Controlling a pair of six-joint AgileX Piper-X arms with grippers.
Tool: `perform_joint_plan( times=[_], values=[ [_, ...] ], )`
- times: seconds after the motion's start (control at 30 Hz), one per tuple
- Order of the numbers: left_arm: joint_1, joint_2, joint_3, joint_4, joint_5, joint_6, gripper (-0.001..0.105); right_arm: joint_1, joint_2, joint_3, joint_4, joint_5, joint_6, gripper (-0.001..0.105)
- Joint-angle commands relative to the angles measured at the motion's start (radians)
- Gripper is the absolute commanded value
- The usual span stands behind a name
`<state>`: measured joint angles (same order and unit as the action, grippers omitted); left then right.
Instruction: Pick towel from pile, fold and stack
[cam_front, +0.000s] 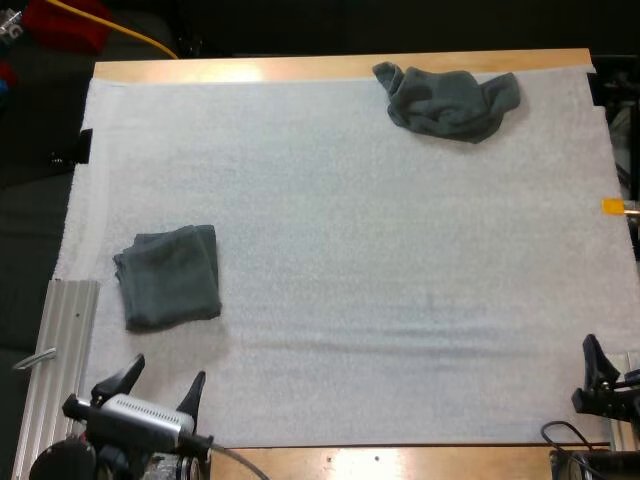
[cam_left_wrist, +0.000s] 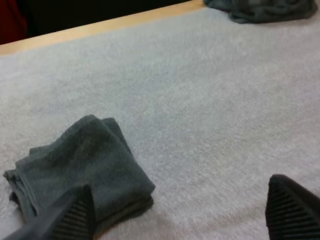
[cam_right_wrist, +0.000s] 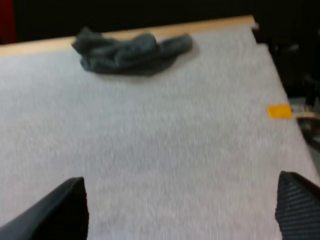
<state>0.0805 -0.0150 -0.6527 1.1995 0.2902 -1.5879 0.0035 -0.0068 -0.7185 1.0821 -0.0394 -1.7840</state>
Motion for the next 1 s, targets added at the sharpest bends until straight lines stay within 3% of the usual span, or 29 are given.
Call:
perform_joint_plan(
  times=[0.0, 0.2, 0.5, 0.97],
  values=[
    [-0.005, -0.138, 0.016, -0.042, 0.006, -0.007, 0.068, 0.003, -0.047, 0.011, -0.008, -0.010, -0.007, 0.074],
    [-0.005, -0.136, 0.097, -0.061, 0.006, -0.007, 0.068, 0.003, -0.047, 0.098, -0.007, -0.010, -0.005, 0.074],
    [-0.005, -0.133, 0.106, -0.108, 0.004, -0.004, 0.068, 0.003, -0.046, 0.166, 0.000, -0.010, 0.016, 0.074],
    [-0.005, -0.133, 0.114, -0.131, 0.004, -0.004, 0.068, 0.003, -0.046, 0.168, -0.003, -0.010, 0.016, 0.074]
  ],
)
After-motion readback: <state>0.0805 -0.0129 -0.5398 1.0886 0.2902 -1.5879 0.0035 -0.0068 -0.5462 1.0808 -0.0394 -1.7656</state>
